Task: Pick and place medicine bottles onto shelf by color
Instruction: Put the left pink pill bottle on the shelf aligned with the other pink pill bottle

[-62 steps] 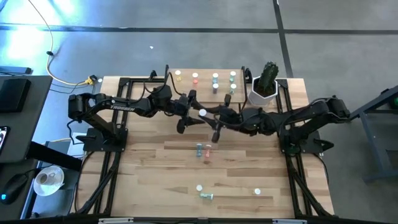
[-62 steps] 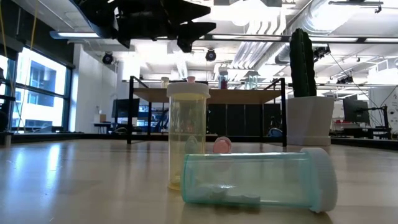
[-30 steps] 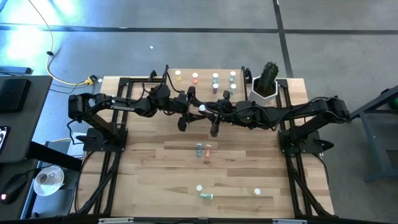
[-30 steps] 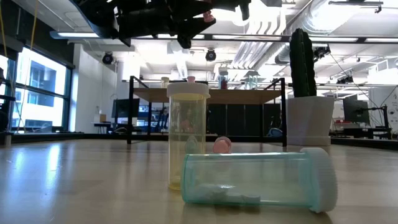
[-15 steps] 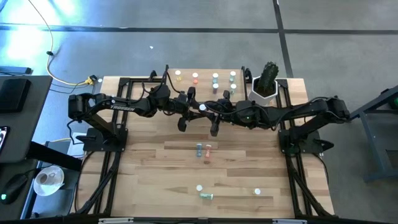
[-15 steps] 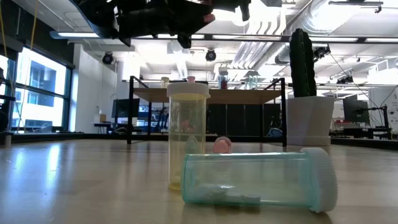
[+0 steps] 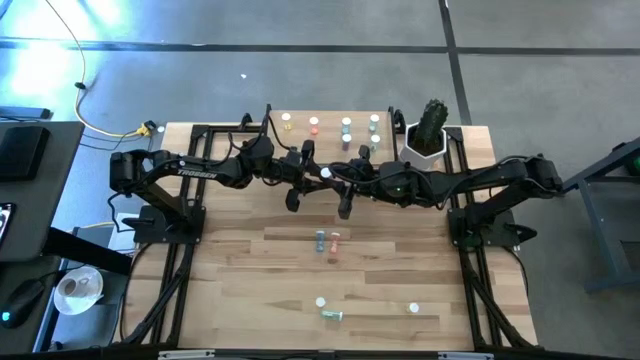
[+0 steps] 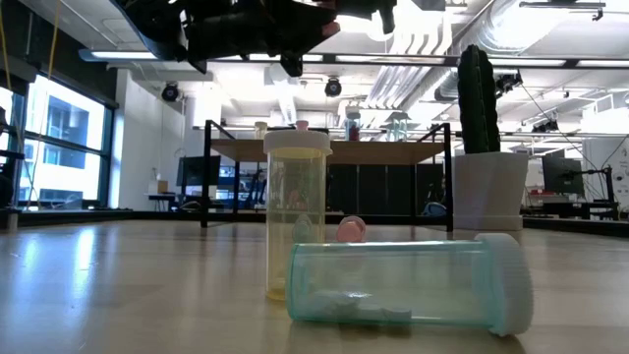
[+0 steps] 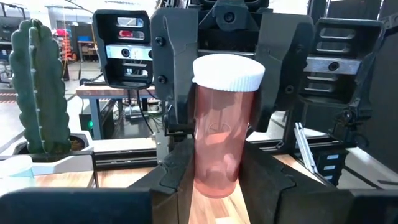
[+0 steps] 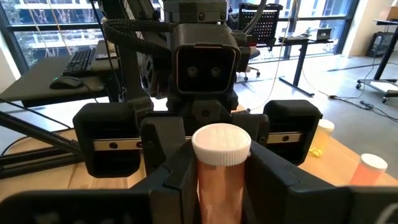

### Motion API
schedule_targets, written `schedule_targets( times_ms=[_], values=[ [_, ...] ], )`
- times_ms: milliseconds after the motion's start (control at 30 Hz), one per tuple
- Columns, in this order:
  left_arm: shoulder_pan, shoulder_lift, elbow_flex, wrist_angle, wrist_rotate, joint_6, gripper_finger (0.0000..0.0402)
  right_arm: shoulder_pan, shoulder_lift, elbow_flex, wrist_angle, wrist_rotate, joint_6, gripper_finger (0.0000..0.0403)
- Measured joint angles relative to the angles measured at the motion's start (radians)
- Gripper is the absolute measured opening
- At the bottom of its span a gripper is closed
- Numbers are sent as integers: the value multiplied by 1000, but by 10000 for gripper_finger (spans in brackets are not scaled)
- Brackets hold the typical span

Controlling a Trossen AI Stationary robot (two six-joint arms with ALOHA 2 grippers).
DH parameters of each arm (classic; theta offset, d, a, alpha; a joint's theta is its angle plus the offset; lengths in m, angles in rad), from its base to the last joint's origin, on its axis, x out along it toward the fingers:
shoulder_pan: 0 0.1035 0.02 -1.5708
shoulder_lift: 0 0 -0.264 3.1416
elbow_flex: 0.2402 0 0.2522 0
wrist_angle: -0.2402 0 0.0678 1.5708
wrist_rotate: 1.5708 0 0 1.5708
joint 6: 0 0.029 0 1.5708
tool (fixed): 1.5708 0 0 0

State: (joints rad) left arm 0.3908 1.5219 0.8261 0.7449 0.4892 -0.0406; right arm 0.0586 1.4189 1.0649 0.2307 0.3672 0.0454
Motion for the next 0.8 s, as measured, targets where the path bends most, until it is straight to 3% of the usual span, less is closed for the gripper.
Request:
schedule_targets(
  times_ms=[367, 800],
  values=[
    [16, 0, 0, -20, -3, -1, 97, 0, 1, 1, -23, 0, 3, 187],
    [94, -96, 0, -248, -9, 70, 97, -6, 1, 1, -140, 53, 48, 195]
  ],
)
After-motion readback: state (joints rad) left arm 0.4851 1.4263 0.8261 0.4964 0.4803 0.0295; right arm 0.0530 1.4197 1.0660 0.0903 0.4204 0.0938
